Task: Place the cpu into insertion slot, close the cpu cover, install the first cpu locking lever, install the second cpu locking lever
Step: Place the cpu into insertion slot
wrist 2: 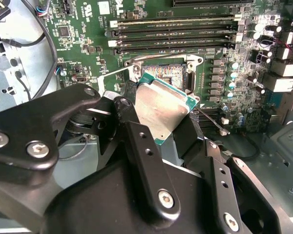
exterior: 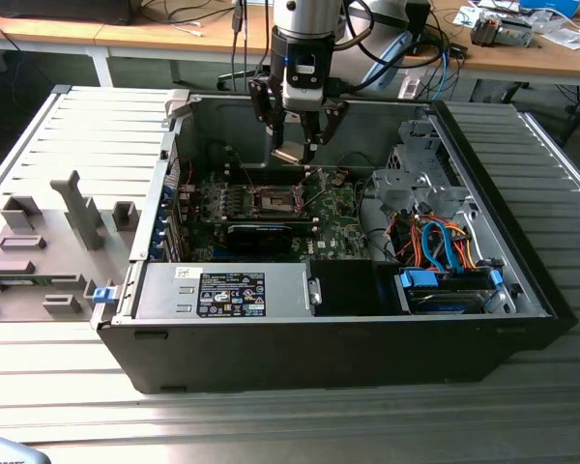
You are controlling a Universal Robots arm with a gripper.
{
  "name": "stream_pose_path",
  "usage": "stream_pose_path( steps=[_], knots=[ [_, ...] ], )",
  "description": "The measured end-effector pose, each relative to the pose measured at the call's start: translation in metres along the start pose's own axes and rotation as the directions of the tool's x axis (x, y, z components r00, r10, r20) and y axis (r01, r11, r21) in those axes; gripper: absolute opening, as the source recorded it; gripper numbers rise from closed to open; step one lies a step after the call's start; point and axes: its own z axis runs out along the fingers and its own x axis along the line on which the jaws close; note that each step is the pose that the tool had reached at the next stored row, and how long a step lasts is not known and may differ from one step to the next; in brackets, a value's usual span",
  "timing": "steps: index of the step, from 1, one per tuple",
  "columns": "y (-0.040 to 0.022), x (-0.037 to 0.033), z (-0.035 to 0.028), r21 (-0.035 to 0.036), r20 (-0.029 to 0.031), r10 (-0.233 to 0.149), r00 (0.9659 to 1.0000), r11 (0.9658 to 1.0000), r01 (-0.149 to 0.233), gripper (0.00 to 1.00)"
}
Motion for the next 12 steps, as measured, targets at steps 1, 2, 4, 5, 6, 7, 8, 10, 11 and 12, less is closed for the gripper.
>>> stream_pose_path(
  steps=[1, 2, 4, 5, 6, 7, 8, 10, 11, 12],
  knots=[
    [0.0, 0.0, 0.0, 0.0, -0.0001, 0.002, 1.0, 1.0, -0.002, 0.55],
    [0.0, 0.0, 0.0, 0.0001, -0.0001, 0.003, 1.0, 1.0, -0.003, 0.55],
    [0.0, 0.0, 0.0, 0.0002, -0.0004, 0.01, 1.0, 1.0, -0.01, 0.55],
    [0.0001, 0.0, 0.0001, -0.0031, -0.0027, 0.013, 0.9999, 0.9999, -0.013, 0.55],
    [0.0001, 0.0, 0.0001, -0.0075, -0.0057, 0.015, 0.9999, 0.9999, -0.015, 0.55],
    [0.0, 0.0, 0.0, -0.0153, -0.011, 0.017, 0.9998, 0.9997, -0.017, 0.55],
    [0.0, 0.0, 0.0001, -0.0258, -0.018, 0.019, 0.9997, 0.9995, -0.02, 0.55],
    [0.0, 0.0, 0.0, -0.0297, -0.0207, 0.021, 0.9996, 0.9993, -0.021, 0.55],
    [0.0, 0.0, 0.0, -0.0298, -0.0208, 0.021, 0.9996, 0.9993, -0.021, 0.55],
    [0.0, 0.0, 0.0, -0.0298, -0.0208, 0.021, 0.9996, 0.9993, -0.021, 0.55]
  ],
)
